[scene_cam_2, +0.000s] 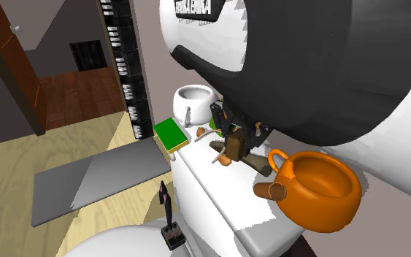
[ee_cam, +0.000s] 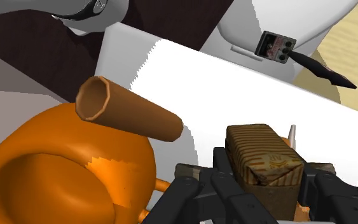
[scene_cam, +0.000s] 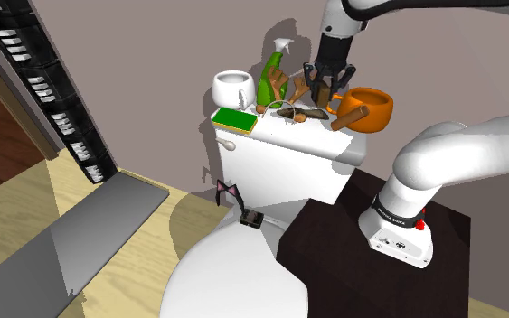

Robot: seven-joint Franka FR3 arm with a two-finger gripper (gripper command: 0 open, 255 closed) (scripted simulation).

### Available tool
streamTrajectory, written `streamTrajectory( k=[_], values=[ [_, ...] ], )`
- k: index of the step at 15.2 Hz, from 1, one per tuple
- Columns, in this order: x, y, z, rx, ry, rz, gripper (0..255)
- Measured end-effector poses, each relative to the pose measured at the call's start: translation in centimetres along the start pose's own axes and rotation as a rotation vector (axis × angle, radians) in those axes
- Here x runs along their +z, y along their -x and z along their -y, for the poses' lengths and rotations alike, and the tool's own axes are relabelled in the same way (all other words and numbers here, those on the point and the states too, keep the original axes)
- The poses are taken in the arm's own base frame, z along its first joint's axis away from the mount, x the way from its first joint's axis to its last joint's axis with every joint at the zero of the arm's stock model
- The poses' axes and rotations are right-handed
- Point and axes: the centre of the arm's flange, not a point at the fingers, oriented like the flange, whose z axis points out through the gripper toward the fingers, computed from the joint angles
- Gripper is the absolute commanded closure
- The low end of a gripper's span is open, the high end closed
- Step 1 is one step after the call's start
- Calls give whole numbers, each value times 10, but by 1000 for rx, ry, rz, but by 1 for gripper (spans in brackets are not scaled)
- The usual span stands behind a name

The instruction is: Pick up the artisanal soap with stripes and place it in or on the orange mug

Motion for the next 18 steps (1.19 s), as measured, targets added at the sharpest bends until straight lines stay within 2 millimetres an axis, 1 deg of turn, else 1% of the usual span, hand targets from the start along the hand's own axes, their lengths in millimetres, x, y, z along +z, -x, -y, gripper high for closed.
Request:
streamTrajectory(
  k=[14,16,18],
  values=[
    [-72,-2,1,0,0,0,255],
    [-75,-5,-14,0,0,0,255],
    [-77,-14,-36,1,0,0,255]
  ],
)
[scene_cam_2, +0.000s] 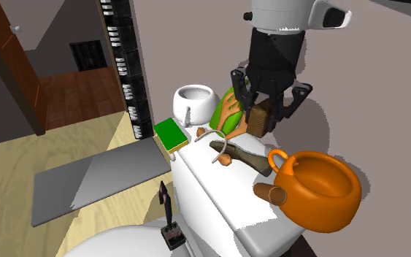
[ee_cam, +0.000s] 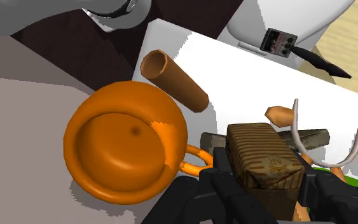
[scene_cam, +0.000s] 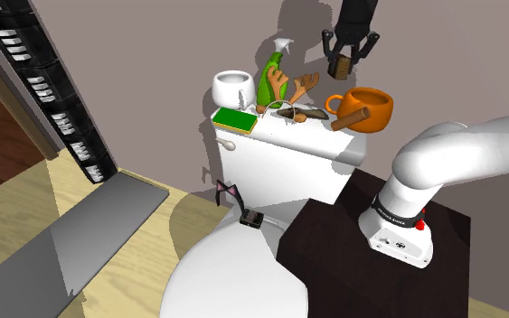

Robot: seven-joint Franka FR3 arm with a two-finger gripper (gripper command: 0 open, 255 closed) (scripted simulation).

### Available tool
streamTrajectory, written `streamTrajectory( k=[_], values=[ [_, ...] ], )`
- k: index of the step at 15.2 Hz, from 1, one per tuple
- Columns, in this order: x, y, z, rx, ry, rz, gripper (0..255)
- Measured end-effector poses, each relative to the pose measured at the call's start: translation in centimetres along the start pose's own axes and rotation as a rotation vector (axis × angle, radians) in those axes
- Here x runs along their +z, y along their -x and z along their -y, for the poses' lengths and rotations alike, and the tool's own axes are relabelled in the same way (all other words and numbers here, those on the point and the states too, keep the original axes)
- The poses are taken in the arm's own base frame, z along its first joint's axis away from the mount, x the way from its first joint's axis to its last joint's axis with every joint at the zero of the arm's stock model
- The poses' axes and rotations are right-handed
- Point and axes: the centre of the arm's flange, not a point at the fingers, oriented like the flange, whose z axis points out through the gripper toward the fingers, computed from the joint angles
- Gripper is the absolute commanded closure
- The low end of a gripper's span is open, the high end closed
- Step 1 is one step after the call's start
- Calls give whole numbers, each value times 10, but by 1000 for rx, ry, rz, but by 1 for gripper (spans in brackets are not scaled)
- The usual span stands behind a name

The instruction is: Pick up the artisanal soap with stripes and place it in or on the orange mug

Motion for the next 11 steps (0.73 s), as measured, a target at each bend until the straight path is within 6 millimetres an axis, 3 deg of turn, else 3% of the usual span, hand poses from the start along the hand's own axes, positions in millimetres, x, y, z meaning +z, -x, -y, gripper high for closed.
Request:
streamTrajectory(
  k=[7,11],
  values=[
    [-2,-28,-93,0,-1,0,255],
    [15,-32,-108,-1,0,0,255]
  ],
)
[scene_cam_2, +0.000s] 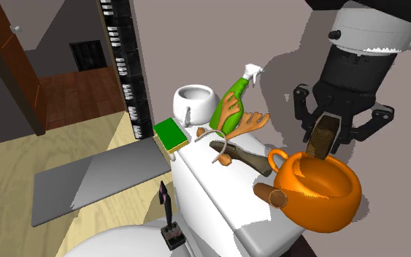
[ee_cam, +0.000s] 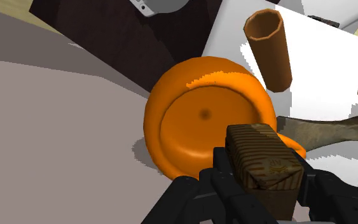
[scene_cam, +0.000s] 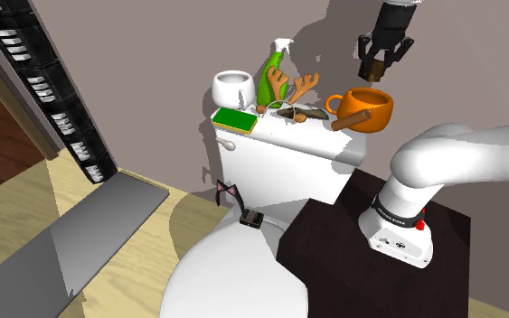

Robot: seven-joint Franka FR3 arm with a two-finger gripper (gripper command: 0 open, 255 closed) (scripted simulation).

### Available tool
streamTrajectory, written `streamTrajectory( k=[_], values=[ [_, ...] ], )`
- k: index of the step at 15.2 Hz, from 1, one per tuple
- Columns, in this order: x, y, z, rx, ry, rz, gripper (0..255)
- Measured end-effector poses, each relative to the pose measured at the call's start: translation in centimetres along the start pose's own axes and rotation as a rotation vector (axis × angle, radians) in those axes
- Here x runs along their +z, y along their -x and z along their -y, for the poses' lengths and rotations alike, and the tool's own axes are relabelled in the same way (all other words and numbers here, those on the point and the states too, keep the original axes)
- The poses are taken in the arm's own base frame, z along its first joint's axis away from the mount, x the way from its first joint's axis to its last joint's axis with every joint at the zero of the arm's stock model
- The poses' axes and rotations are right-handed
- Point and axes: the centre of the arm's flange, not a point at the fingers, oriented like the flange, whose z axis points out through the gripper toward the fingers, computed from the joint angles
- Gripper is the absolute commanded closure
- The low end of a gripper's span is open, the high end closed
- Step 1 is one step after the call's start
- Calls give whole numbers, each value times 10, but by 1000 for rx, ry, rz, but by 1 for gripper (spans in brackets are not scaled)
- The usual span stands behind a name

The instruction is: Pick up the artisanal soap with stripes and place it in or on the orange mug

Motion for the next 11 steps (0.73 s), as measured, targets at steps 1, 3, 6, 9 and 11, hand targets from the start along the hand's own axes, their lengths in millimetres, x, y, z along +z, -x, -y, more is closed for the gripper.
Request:
streamTrajectory(
  k=[1,3,6,9,11],
  values=[
    [5,0,0,0,0,0,255],
    [15,-1,1,0,0,0,255],
    [30,0,-1,0,0,0,255],
    [46,0,-1,-1,0,0,255],
    [52,-1,0,-1,-2,-2,255]
  ],
)
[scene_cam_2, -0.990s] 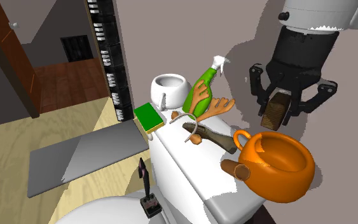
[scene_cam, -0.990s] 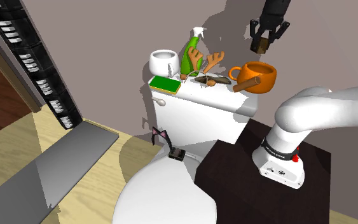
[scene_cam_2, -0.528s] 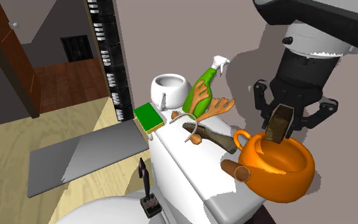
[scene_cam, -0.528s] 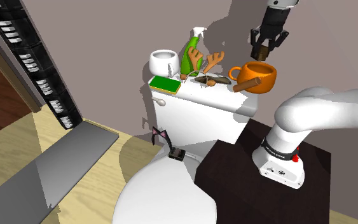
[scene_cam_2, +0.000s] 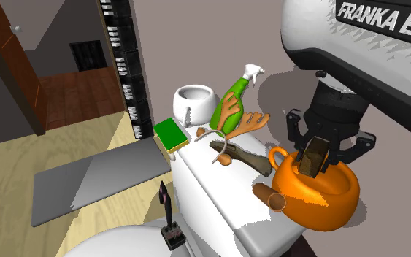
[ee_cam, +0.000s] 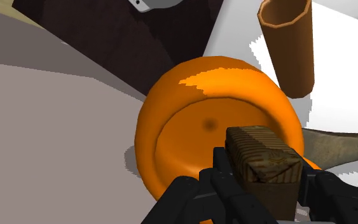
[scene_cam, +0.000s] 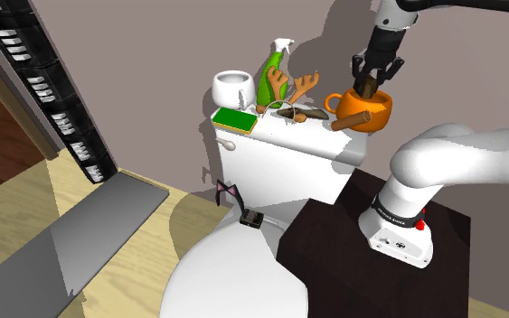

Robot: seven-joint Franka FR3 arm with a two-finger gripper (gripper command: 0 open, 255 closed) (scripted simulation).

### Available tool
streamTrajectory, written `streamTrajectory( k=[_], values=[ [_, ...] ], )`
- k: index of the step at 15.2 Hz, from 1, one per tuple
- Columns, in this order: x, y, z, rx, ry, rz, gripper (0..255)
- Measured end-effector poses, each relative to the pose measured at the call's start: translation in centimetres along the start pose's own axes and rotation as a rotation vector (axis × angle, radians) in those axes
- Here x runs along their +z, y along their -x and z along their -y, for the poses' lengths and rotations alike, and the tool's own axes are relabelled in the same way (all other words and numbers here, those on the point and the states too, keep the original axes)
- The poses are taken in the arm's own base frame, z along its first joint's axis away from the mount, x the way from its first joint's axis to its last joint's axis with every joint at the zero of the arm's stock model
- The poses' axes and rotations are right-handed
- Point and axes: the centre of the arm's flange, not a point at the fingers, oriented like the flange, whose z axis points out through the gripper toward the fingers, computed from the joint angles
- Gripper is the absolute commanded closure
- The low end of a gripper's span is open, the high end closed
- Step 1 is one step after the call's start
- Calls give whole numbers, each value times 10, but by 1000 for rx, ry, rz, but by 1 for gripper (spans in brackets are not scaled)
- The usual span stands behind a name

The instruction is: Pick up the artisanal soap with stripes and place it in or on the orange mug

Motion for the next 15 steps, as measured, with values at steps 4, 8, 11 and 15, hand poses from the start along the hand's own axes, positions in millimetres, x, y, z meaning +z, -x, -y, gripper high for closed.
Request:
streamTrajectory(
  k=[4,8,11,15],
  values=[
    [1,0,0,-1,-2,-2,255],
    [2,0,0,0,0,0,0],
    [3,0,0,0,2,2,0],
    [-12,0,-2,0,2,2,0]
  ],
)
